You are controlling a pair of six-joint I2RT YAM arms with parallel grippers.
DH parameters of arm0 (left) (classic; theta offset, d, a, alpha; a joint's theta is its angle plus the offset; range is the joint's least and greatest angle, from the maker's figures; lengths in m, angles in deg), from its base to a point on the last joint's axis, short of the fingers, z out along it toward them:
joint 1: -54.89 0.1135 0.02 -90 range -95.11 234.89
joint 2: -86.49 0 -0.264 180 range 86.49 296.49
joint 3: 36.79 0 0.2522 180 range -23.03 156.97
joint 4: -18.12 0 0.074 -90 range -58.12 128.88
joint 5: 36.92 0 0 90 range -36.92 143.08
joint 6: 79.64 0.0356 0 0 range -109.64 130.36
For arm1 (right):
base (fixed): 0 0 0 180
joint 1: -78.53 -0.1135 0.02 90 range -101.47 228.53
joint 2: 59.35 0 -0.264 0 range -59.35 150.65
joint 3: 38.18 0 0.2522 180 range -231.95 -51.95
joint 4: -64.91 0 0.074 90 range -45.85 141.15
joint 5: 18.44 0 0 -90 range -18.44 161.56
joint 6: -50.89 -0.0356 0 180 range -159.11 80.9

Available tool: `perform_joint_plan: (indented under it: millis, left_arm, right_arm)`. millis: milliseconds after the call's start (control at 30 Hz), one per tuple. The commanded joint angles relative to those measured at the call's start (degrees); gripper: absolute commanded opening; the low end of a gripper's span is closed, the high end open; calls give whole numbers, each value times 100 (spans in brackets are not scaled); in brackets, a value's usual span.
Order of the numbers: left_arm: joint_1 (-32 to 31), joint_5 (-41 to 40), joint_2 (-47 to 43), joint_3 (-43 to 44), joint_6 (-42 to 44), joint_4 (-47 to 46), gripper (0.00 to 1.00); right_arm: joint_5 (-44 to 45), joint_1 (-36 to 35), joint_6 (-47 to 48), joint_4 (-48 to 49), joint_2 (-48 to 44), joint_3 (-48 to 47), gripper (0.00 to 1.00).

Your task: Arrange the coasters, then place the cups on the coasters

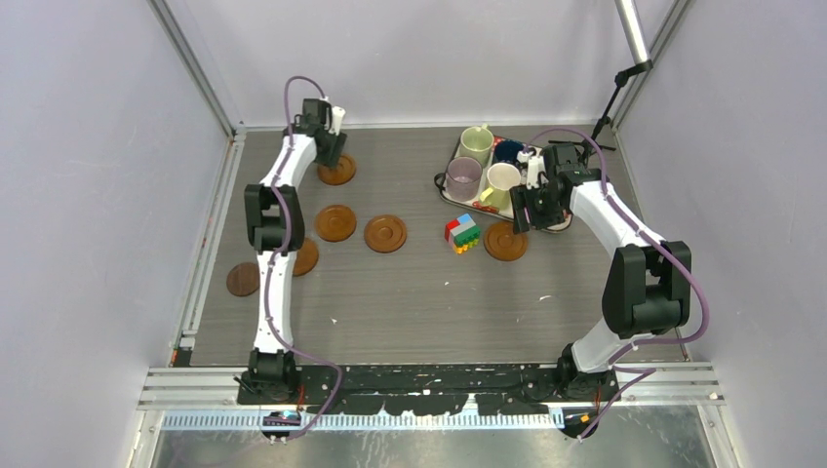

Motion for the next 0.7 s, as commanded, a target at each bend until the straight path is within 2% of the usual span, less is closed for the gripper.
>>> perform_joint_plan:
  millis: [0, 200, 367, 467, 667]
  left_arm:
    - [400, -130, -15, -113, 147, 198, 62]
    - [554, 156, -224, -87, 156, 358, 64]
    - [817, 1216, -1109, -209, -77, 548, 76]
    - [818, 1674, -1990, -721, -29, 613, 82]
    - [773, 2541, -3211, -2294, 435, 1080, 82]
  right_arm:
    - [30, -13, -14, 117, -260, -31, 63]
    - [-30, -13, -67, 103, -319, -108, 63]
    - [-234, -15, -58, -197, -404, -469, 63]
    - [-340, -18, -39, -364, -517, -641, 64]
    - [-478, -18, -3, -250, -678, -417, 64]
